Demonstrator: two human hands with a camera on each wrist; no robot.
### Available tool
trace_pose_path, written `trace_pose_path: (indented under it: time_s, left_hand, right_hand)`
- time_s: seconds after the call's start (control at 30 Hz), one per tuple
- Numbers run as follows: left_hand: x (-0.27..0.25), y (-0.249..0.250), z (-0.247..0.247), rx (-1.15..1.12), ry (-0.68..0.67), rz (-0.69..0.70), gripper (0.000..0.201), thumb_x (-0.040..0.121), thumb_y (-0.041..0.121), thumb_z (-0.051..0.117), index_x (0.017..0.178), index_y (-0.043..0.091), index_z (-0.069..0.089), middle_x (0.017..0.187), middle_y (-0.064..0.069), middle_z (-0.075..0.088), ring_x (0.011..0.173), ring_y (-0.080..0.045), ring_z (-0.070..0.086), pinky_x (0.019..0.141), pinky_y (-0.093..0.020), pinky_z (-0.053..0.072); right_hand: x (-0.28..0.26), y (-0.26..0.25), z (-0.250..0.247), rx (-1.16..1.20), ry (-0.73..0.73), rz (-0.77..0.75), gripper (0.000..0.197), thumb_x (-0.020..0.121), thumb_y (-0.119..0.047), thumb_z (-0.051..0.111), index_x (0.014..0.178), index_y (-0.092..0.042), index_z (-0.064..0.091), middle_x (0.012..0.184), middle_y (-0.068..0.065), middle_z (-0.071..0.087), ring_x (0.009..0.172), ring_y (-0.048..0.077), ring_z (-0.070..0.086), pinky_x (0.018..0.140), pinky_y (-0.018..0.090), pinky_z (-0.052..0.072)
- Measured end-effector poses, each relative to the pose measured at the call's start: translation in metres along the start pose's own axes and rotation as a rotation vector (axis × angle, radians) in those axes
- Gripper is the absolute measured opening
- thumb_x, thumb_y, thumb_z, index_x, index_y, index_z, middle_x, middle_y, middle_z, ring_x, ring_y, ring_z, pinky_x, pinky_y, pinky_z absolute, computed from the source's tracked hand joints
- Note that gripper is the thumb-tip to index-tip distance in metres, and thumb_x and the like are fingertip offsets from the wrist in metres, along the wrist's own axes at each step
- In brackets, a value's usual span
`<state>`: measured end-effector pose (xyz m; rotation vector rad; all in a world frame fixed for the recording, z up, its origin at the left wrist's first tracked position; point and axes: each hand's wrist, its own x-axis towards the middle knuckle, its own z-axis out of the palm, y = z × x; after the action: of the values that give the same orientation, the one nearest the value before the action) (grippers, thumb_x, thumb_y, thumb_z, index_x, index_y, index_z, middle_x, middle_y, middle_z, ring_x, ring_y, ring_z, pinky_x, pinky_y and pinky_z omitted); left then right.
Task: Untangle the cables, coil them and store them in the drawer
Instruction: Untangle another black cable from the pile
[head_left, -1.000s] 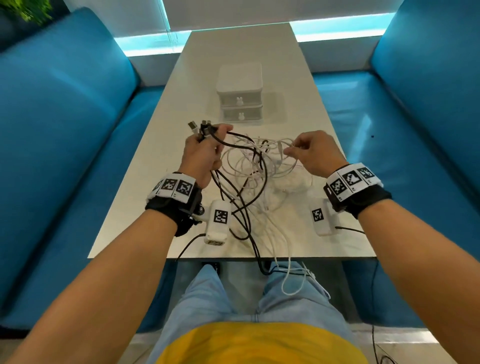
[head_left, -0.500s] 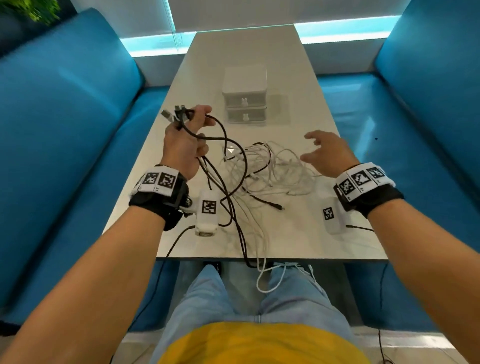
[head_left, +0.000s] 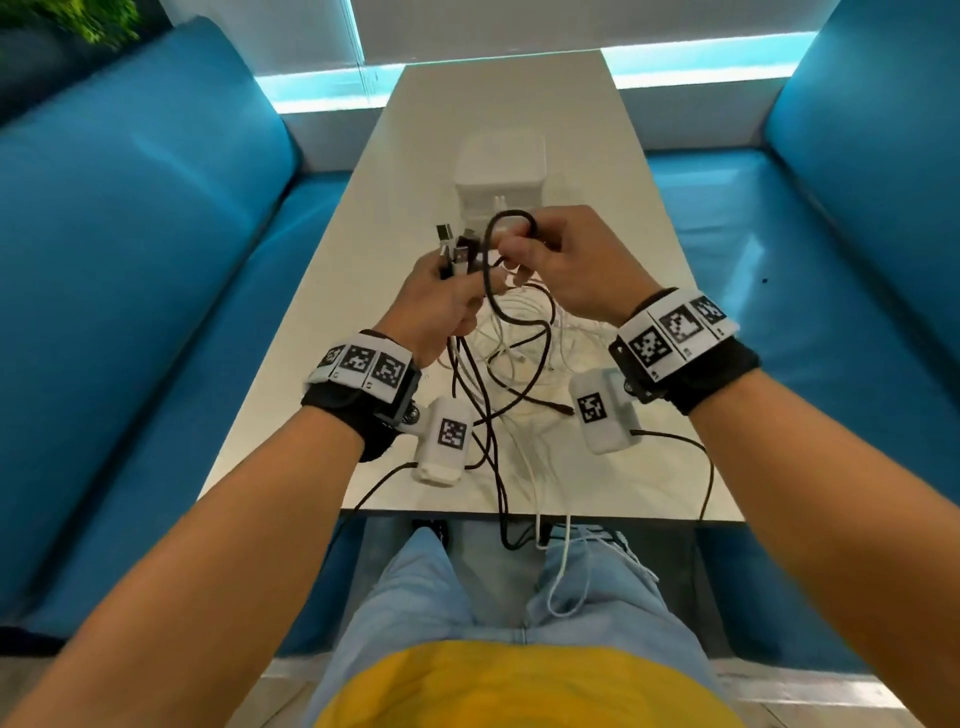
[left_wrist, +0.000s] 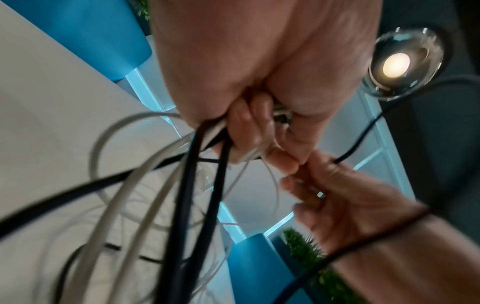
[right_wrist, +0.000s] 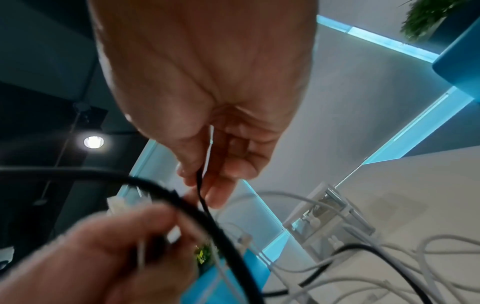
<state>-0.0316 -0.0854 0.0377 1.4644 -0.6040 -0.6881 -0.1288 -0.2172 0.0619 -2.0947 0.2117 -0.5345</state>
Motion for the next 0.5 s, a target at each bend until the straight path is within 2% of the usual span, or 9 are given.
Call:
trace_pose_path:
  time_s: [0.07, 0.17, 0.23, 0.33, 0.4, 0.47, 0.5]
  left_hand:
    - [0.001, -0.010, 0.005, 0.115, -0.009, -0.034, 0.010, 0.088, 0.004, 0.061, 0.093, 0.012, 0.063, 0.064, -0.001, 0.053, 0.044, -0.007, 0.030, 0.040, -0.020, 0.022]
    - [0.001, -0.017, 0.014, 0.261, 0.001, 0.001, 0.017, 0.093, 0.011, 0.059, 0.106, 0.008, 0.068, 0.056, 0.013, 0.058, 0.038, 0.000, 0.040, 0.040, -0.012, 0.030]
    - [0.005, -0.022, 0.017, 0.343, 0.033, -0.013, 0.022, 0.093, 0.022, 0.061, 0.107, 0.009, 0.070, 0.060, 0.009, 0.056, 0.036, 0.001, 0.041, 0.041, -0.013, 0.030]
    - [0.007, -0.025, 0.017, 0.344, 0.062, 0.010, 0.016, 0.090, 0.032, 0.064, 0.090, 0.020, 0.073, 0.068, -0.001, 0.056, 0.044, 0.001, 0.044, 0.045, -0.015, 0.032]
    - [0.006, -0.022, 0.016, 0.267, 0.058, 0.048, 0.013, 0.092, 0.030, 0.063, 0.085, 0.023, 0.072, 0.070, -0.003, 0.055, 0.045, -0.001, 0.043, 0.045, -0.016, 0.031]
    - [0.004, -0.017, 0.015, 0.145, 0.025, 0.043, 0.015, 0.094, 0.028, 0.059, 0.086, 0.024, 0.071, 0.068, -0.002, 0.049, 0.042, -0.005, 0.033, 0.041, -0.018, 0.024]
    - [0.003, -0.015, 0.014, 0.090, -0.001, 0.029, 0.016, 0.095, 0.028, 0.058, 0.089, 0.024, 0.072, 0.068, -0.002, 0.047, 0.043, -0.006, 0.028, 0.041, -0.020, 0.021]
  right_hand:
    - [-0.003, -0.003, -0.007, 0.015, 0.049, -0.024, 0.014, 0.093, -0.011, 0.057, 0.085, -0.007, 0.068, 0.079, 0.005, 0.070, 0.068, 0.012, 0.066, 0.070, 0.026, 0.055]
    - [-0.008, -0.015, -0.018, 0.116, 0.119, -0.095, 0.012, 0.093, -0.010, 0.059, 0.090, -0.002, 0.067, 0.078, 0.006, 0.068, 0.066, 0.006, 0.066, 0.059, 0.012, 0.047]
    - [-0.012, -0.024, -0.027, 0.208, 0.175, -0.180, 0.010, 0.094, -0.007, 0.057, 0.095, -0.003, 0.066, 0.080, 0.011, 0.067, 0.066, 0.007, 0.067, 0.056, 0.010, 0.046]
    - [-0.019, -0.028, -0.034, 0.276, 0.217, -0.237, 0.011, 0.094, -0.008, 0.056, 0.103, -0.007, 0.063, 0.081, 0.007, 0.068, 0.067, 0.011, 0.069, 0.055, 0.016, 0.047]
    - [-0.024, -0.017, -0.031, 0.223, 0.184, -0.165, 0.026, 0.091, -0.011, 0.062, 0.117, -0.010, 0.055, 0.081, 0.002, 0.067, 0.064, 0.012, 0.066, 0.055, 0.020, 0.047]
    - [-0.026, 0.006, -0.022, -0.002, 0.045, 0.031, 0.055, 0.086, -0.023, 0.070, 0.133, -0.020, 0.044, 0.088, -0.002, 0.059, 0.066, 0.007, 0.058, 0.063, 0.022, 0.048]
    - [-0.027, 0.020, -0.016, -0.152, -0.052, 0.150, 0.061, 0.084, -0.032, 0.071, 0.137, -0.026, 0.041, 0.091, -0.003, 0.054, 0.069, 0.004, 0.054, 0.069, 0.023, 0.045]
